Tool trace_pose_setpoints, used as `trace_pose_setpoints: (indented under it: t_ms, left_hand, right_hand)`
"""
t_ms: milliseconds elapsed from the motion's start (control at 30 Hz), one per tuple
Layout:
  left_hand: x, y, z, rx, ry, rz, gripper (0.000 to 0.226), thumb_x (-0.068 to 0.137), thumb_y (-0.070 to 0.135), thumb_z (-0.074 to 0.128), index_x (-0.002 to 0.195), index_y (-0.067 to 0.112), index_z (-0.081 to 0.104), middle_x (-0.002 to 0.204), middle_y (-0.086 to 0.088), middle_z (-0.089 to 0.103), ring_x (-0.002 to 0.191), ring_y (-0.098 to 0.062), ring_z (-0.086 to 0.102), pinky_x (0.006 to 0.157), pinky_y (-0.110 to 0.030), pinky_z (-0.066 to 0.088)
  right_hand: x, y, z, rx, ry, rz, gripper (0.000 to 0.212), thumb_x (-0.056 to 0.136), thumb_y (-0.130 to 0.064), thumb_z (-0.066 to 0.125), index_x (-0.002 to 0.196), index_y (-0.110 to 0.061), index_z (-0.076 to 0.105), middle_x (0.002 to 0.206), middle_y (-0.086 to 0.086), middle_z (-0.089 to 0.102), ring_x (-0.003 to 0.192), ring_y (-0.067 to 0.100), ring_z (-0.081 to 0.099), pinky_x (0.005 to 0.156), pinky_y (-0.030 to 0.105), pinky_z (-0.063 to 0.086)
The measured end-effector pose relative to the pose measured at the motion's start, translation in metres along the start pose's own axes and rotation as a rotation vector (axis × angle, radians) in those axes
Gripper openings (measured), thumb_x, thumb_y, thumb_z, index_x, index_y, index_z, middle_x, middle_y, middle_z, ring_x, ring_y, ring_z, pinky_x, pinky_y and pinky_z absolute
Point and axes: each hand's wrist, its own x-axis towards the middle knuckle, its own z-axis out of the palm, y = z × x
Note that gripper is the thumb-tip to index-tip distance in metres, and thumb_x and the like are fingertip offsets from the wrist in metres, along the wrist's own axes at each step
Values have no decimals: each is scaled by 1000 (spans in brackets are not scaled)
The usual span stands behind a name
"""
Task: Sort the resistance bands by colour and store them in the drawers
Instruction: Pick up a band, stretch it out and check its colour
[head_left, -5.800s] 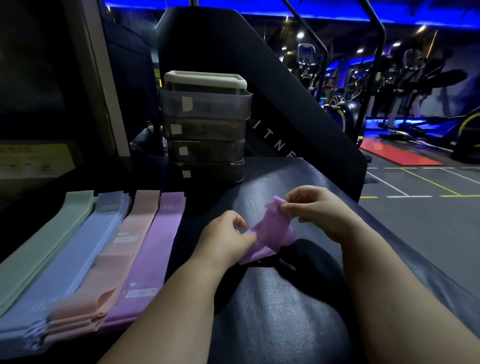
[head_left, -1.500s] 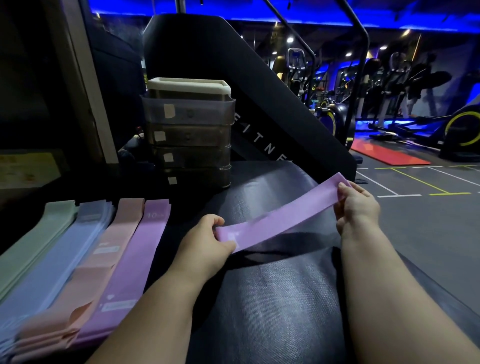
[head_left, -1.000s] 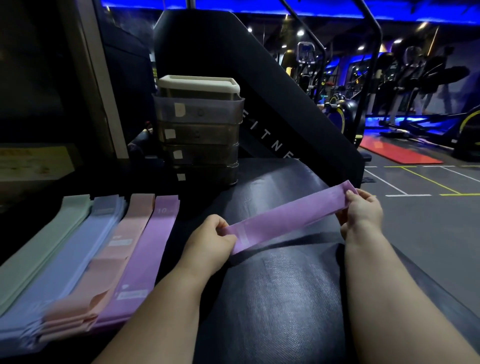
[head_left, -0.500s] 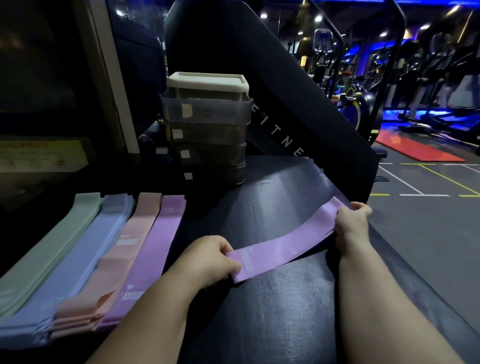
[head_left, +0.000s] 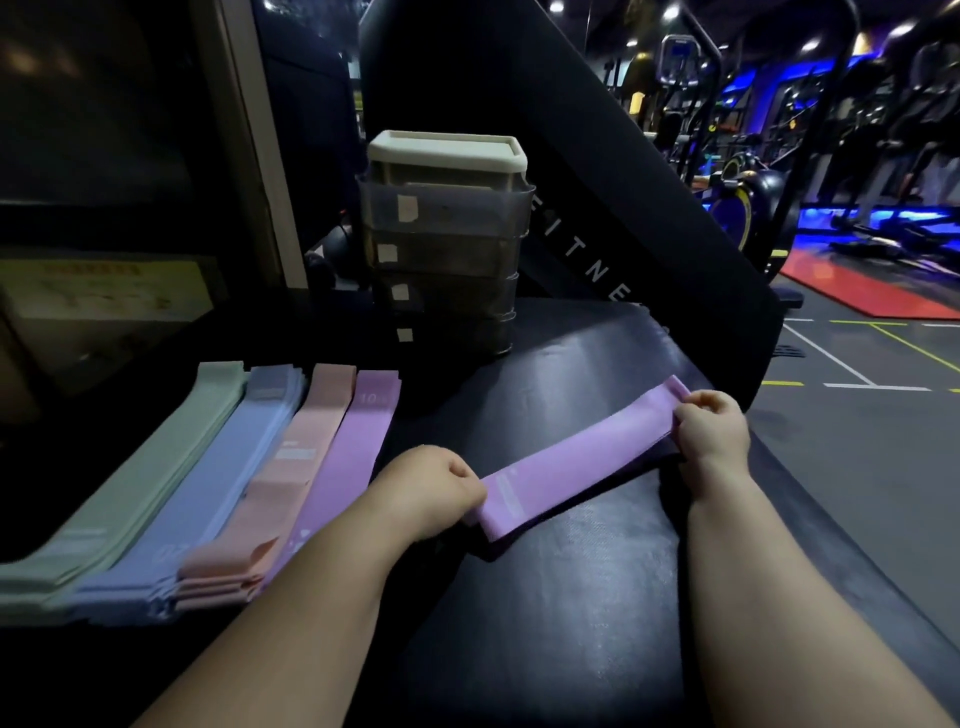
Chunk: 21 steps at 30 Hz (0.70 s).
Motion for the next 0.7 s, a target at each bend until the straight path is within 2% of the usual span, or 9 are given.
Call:
trace_pose_setpoints:
  t_ms: [67,133,200,267,333,433,500,633,700]
  left_hand:
    - [-7,-2,-9,7,7,13,15,80,19,60,79,16,75,85,-2,74,66,-13,58,60,-19,45]
    - [-13,-5,-18,2,15,38,10,80,21,66,75,21,74,82,1,74,69,-13,61,62,-19,46]
    - [-19,-11,-26,-5,18,69,6,78,25,73,73,26,72,80,8,72,75,-9,64,63,-19,48]
    - [-26,-18,-33,-6,31,97,6,76,28,77,74,27,71,79,11,71,76,-6,64,63,-20,49]
    - [-32,-27,-40,-11,57,111,8,74,29,78,74,27,70,76,11,70,75,-6,65,67,-23,52]
    - [-43,-43,-50,-61,119,126,13,74,27,79,73,25,66,63,12,67,60,-2,60,63,-19,48]
    - [-50,-57,-59,-96,160,119,14,76,26,77,72,25,64,61,9,68,57,-3,61,59,-19,44]
    - [-58,-84,-75,-160,224,89,14,78,25,74,67,25,65,67,6,71,67,-16,68,55,-25,46]
    - [-60,-95,-81,-190,246,71,16,77,23,74,64,26,66,57,8,66,57,-15,61,58,-34,53]
  right_hand:
    - [-5,-2,1,47,-20,-19,24,79,2,53,75,-20,64,78,6,62,76,22,57,64,26,50]
    - [-13,-8,3,114,-25,-66,26,80,4,52,95,-12,66,76,3,60,74,21,57,56,20,51]
    - [-20,-14,8,152,-17,-82,37,81,2,54,116,-10,58,86,1,58,80,19,58,65,25,54]
    - [-25,-20,15,129,-36,-53,42,82,-2,55,122,-11,50,87,-3,54,84,20,59,76,34,55]
    - [-29,-28,25,107,-88,-34,39,77,-5,58,114,-10,52,88,1,57,83,21,62,76,37,57]
    - [-37,-42,48,107,-206,-39,44,65,-11,60,108,0,62,90,13,65,77,23,66,59,28,56]
    - [-45,-54,68,103,-274,-52,42,63,-12,58,102,-2,67,87,15,67,73,23,66,56,25,52]
    - [-66,-75,113,105,-354,-74,20,77,0,57,86,-11,71,81,11,68,66,20,66,60,27,53]
    - [-75,-81,137,112,-370,-72,18,80,2,59,89,-8,70,78,10,67,63,19,64,60,28,55]
